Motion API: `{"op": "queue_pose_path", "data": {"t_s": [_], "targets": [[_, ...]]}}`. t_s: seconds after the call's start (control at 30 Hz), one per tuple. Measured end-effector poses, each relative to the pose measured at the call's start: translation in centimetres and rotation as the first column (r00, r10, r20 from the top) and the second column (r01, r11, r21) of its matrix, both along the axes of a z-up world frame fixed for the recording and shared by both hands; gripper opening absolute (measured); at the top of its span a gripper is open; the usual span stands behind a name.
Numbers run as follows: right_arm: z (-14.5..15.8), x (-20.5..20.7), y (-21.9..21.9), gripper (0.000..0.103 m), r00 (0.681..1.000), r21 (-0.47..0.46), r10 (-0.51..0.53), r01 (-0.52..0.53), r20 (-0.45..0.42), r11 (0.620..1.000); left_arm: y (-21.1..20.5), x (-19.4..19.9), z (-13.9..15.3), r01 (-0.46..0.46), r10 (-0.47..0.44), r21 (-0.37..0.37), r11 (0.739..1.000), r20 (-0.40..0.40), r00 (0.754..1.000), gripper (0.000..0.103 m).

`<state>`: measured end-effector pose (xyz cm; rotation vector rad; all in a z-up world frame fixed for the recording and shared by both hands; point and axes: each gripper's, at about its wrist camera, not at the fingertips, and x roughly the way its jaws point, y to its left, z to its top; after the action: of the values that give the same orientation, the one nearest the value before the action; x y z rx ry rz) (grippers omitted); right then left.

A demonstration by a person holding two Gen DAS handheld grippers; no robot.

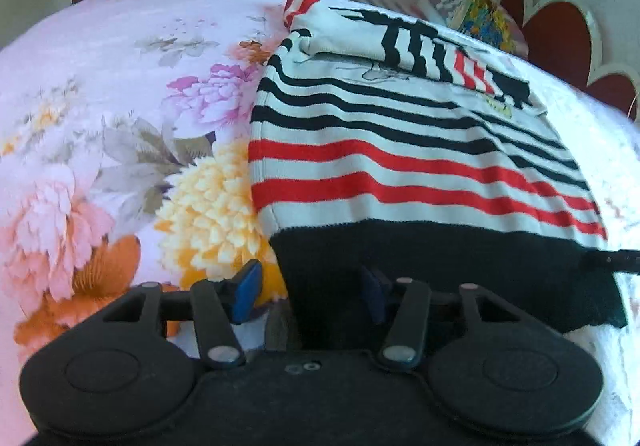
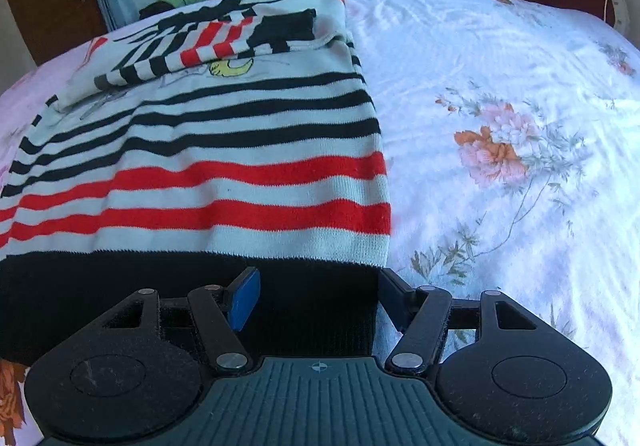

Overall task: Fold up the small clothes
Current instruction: 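Lift the held hem with both grippers and fold it toward the collar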

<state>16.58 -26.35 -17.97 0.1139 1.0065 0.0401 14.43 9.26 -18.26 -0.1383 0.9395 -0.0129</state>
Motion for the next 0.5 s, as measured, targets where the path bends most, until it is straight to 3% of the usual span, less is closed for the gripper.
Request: {"op": "queue_pose_path", "data": {"t_s": [0.13,0.17,0.2,0.27,0.37,0.43,0.5], "targets": [[0.2,-0.1,-0.1,0.065,1.0,-0.016,-0.008,0.008,-0.005,1.0,0.6,-0.6,-0.1,-0.01,0.009,-0.046,0.999,-0.02,1.0,0.049],[0.1,-0.2,-0.2,0.071,1.0,-0.018,-0.009,0.009,-0.01,1.0,0.7,-0.7,-0.1,-0.013,0.012,-0.06,0.998,-0.027,1.0,0.047],[0.0,-0.2,-0.2,0.088,1.0,-0.013,-0.013,0.013,-0.024,1.0,0.8,-0.6,-0.1,-0.021,0.019,-0.075,0.997,-0.033,0.999,0.047],[0.0,-0.7,-0.2,0.094,1.0,0.008,-0.017,0.017,-0.026,1.0,1.0,-0.6,0.0,-0.031,0.026,-0.112,0.993,-0.047,0.999,0.036],[-0.3,-1.7,0.0,0.092,0.999,0.05,-0.001,0.003,-0.036,0.999,1.6,-0.3,-0.3,-0.052,0.036,-0.21,0.976,-0.08,0.996,0.021],[-0.3,-2.0,0.4,0.089,0.999,0.039,0.015,-0.014,-0.035,0.999,1.9,-0.1,-0.4,-0.068,0.044,-0.25,0.966,-0.101,0.994,0.019],[-0.1,-2.2,0.5,0.064,0.999,0.053,0.013,-0.011,-0.031,0.999,2.0,0.2,-0.6,-0.066,0.036,-0.272,0.96,-0.113,0.993,0.019]]}}
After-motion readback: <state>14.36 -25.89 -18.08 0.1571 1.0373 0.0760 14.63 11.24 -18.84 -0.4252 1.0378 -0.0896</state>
